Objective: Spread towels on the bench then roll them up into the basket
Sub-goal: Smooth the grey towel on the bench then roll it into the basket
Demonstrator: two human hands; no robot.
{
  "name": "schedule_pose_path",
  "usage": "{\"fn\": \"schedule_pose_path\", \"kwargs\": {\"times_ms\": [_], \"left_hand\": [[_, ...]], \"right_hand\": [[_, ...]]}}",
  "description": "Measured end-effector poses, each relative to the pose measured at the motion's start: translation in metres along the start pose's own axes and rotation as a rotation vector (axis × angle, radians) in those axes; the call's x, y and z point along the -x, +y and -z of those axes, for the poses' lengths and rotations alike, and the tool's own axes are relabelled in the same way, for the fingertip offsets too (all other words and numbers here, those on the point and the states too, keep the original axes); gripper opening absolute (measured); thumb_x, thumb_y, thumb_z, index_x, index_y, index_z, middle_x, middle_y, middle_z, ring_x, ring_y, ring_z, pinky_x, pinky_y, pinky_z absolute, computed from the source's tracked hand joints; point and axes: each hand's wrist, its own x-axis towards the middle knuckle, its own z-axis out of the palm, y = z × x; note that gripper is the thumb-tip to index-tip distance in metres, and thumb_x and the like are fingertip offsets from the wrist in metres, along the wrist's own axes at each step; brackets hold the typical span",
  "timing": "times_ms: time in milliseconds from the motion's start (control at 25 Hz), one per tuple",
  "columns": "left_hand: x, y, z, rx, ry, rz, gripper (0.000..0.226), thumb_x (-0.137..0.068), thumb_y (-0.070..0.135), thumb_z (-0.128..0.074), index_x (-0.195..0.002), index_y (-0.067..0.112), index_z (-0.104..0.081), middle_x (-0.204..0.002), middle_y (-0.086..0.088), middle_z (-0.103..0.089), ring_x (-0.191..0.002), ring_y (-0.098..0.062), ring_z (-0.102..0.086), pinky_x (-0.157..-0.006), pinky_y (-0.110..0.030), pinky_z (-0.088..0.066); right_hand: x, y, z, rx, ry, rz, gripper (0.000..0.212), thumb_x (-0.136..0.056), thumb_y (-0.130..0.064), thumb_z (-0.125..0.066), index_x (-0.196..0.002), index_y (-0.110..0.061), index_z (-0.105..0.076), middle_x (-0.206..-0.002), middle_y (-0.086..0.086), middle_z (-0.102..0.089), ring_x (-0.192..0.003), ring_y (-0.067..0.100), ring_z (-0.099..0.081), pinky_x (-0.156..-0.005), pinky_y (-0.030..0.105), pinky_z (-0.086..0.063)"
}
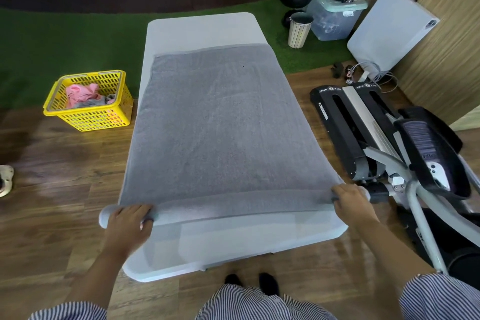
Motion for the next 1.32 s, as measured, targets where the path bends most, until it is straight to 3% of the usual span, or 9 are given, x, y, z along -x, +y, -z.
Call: {"fn": "schedule_pose_path", "kwargs": {"times_ms": [80, 240, 400, 520, 640, 800, 1000, 1200, 1320], "left_hand": [[0.003, 0.004, -0.004, 0.028, 0.061, -0.054, 0.04, -0.073, 0.027, -0.041, -0.094, 0.008, -0.068, -0.084, -0.004, -0.069, -0.075, -0.031, -0.065, -0.072, -0.048, -0.05], [0.014, 0.001, -0.01, 0.1, 0.118, 0.115, 0.043, -0.073, 0.03, -0.053, -0.108, 0.008, -0.062, -0.109, -0.009, -0.063, -0.1, -0.032, -0.056, -0.086, -0.05, -0.049], [0.015, -0.006, -0.018, 0.022, 0.114, 0.039, 0.053, -0.072, 0.034, -0.045, -0.113, 0.006, -0.064, -0.114, -0.01, -0.064, -0.112, -0.028, -0.052, -0.109, -0.045, -0.028], [0.01, -0.005, -0.009, -0.024, 0.072, 0.093, 0.045, -0.069, 0.024, -0.046, -0.102, 0.005, -0.069, -0.094, -0.01, -0.07, -0.087, -0.035, -0.063, -0.083, -0.054, -0.051], [0.015, -0.013, 0.0, -0.087, -0.02, 0.117, 0.048, -0.068, 0.027, -0.033, -0.088, 0.007, -0.073, -0.073, -0.008, -0.07, -0.066, -0.033, -0.067, -0.064, -0.047, -0.051], [0.015, -0.022, 0.0, -0.133, 0.015, 0.125, 0.05, -0.069, 0.025, -0.03, -0.088, 0.006, -0.072, -0.074, -0.01, -0.069, -0.067, -0.033, -0.067, -0.07, -0.05, -0.049], [0.017, -0.005, -0.002, -0.077, 0.099, 0.148, 0.045, -0.076, 0.021, -0.034, -0.105, 0.004, -0.064, -0.1, -0.012, -0.068, -0.091, -0.037, -0.064, -0.084, -0.054, -0.047], [0.011, -0.004, -0.013, -0.07, 0.033, 0.103, 0.058, -0.068, 0.035, -0.043, -0.114, 0.006, -0.064, -0.109, -0.007, -0.068, -0.101, -0.03, -0.064, -0.103, -0.053, -0.036], [0.007, 0.001, -0.009, -0.059, -0.006, 0.129, 0.05, -0.068, 0.03, -0.041, -0.103, 0.008, -0.068, -0.097, -0.005, -0.071, -0.091, -0.031, -0.067, -0.094, -0.054, -0.043]], "right_hand": [[0.001, 0.007, 0.0, -0.037, 0.022, -0.058, 0.029, -0.082, 0.003, -0.05, -0.107, -0.004, -0.063, -0.107, 0.013, -0.062, -0.107, 0.034, -0.05, -0.1, 0.041, -0.034], [0.006, -0.001, -0.01, -0.197, 0.015, -0.096, 0.045, -0.086, 0.012, -0.039, -0.128, -0.002, -0.047, -0.136, 0.013, -0.041, -0.125, 0.037, -0.033, -0.093, 0.049, -0.046], [0.01, 0.0, -0.013, -0.294, -0.023, -0.015, 0.046, -0.084, 0.01, -0.044, -0.128, 0.0, -0.046, -0.134, 0.013, -0.044, -0.131, 0.033, -0.028, -0.113, 0.05, -0.024], [0.008, 0.0, -0.007, -0.205, -0.03, 0.037, 0.049, -0.078, 0.012, -0.049, -0.124, 0.0, -0.051, -0.127, 0.014, -0.05, -0.125, 0.031, -0.035, -0.115, 0.045, -0.021], [0.003, -0.007, -0.005, -0.153, -0.06, 0.095, 0.033, -0.083, 0.002, -0.05, -0.115, -0.003, -0.057, -0.113, 0.011, -0.058, -0.114, 0.029, -0.046, -0.115, 0.037, -0.019], [-0.002, -0.013, -0.008, -0.12, -0.066, 0.152, 0.025, -0.086, -0.003, -0.047, -0.108, -0.006, -0.059, -0.107, 0.007, -0.06, -0.107, 0.025, -0.05, -0.118, 0.036, -0.01], [0.001, -0.001, -0.017, -0.148, 0.165, 0.141, 0.024, -0.081, 0.001, -0.061, -0.104, -0.004, -0.062, -0.106, 0.009, -0.06, -0.102, 0.031, -0.052, -0.095, 0.049, -0.044], [0.002, -0.004, -0.014, -0.174, -0.008, 0.094, 0.046, -0.079, -0.003, -0.06, -0.124, -0.01, -0.055, -0.124, 0.003, -0.053, -0.121, 0.028, -0.037, -0.101, 0.04, -0.041], [-0.002, -0.006, -0.007, -0.087, -0.02, 0.062, 0.035, -0.074, 0.006, -0.052, -0.103, -0.012, -0.06, -0.102, 0.004, -0.058, -0.107, 0.03, -0.046, -0.097, 0.039, -0.039]]}}
